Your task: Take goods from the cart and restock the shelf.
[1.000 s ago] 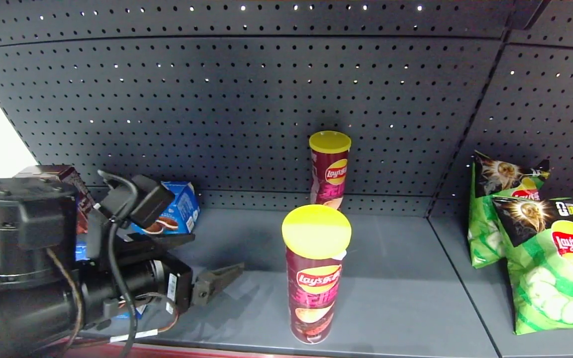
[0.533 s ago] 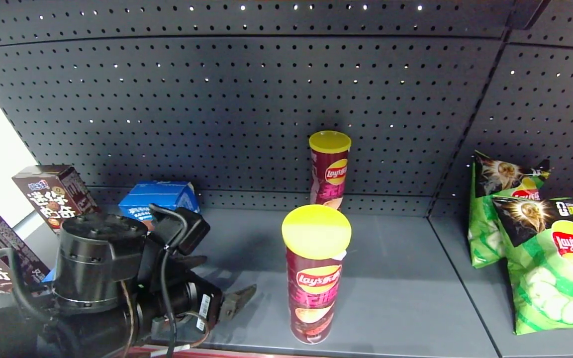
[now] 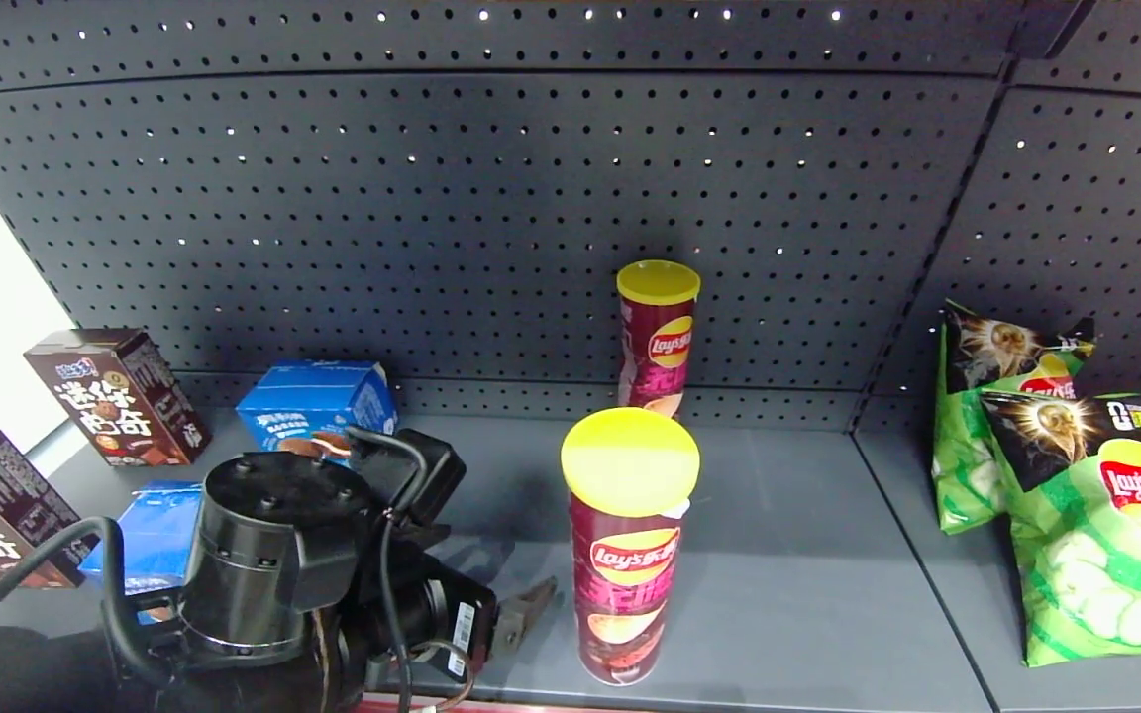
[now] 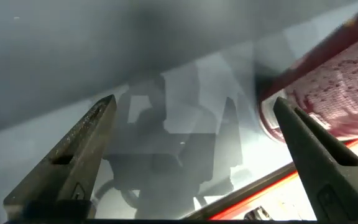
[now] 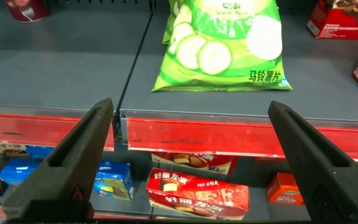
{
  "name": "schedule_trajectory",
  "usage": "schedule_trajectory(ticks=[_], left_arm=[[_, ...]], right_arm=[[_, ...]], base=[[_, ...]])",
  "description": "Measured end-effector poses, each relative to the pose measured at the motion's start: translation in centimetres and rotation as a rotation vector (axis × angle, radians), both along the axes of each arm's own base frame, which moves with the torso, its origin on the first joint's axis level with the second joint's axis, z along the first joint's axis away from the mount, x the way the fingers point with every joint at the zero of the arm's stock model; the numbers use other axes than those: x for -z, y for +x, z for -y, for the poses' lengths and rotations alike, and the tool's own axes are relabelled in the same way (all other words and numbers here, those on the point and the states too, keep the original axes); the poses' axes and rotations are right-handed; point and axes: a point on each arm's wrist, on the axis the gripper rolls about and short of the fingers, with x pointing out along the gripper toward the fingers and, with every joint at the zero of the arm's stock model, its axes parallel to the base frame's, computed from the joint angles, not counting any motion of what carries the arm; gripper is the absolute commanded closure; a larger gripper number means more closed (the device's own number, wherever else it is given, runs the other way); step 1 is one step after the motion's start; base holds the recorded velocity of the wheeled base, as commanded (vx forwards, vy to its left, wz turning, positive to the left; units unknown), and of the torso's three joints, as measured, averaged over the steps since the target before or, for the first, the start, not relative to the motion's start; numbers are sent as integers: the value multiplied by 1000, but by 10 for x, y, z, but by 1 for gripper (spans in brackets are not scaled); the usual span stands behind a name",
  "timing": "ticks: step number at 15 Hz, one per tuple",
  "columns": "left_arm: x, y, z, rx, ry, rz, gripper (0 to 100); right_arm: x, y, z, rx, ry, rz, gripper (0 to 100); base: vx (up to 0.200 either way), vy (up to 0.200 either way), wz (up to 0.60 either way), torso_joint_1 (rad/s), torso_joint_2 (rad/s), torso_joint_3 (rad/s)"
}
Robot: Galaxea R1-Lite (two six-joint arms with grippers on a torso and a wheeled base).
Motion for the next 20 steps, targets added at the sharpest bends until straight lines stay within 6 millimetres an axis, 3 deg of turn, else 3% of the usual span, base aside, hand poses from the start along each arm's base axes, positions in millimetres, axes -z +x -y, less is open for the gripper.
schedule_trajectory(ticks=[14, 20], left_arm=[[-5, 3, 27, 32, -9, 26, 0], [-3, 5, 29, 34, -3, 21, 0]], right_arm=[[0, 0, 0, 0, 0, 0, 0], [0, 0, 0, 0, 0, 0, 0]], base=[[0, 0, 0, 0, 0, 0], [0, 0, 0, 0, 0, 0]])
